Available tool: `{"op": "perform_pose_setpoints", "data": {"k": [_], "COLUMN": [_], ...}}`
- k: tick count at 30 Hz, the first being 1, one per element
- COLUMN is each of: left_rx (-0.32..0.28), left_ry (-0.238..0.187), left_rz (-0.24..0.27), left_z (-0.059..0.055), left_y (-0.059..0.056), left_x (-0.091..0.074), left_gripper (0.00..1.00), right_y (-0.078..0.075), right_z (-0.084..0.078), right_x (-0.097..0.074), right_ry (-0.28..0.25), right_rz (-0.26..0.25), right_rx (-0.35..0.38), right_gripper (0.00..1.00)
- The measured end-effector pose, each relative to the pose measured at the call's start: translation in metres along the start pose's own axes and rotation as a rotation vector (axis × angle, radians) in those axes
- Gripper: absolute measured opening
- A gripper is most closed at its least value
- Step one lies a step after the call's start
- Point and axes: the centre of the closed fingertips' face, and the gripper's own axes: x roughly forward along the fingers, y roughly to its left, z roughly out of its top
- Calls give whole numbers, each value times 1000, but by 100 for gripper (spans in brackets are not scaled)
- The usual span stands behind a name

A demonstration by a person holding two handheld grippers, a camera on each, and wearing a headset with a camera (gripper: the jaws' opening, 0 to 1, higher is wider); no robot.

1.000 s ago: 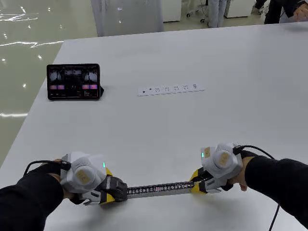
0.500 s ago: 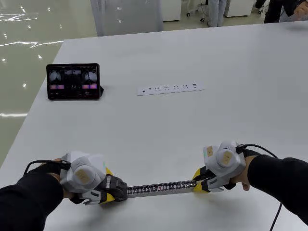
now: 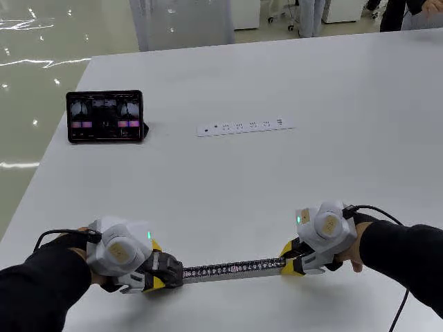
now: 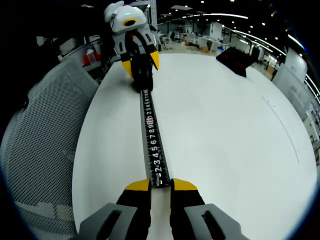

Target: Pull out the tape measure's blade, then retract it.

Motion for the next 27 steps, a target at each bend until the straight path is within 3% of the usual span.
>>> {"op": "perform_pose_setpoints", "data": {"k": [27], "left_rx": [1], "left_ry": [0], "left_rz": [1], "left_z": [0], "left_y": [0], "left_x": [0], "left_gripper": [32], "right_y": [-4], "right_z": [-16], "right_x": [-12], "right_ry": [15], "right_rz": [-3], "right_rx": [14], "right_gripper": [10]}}
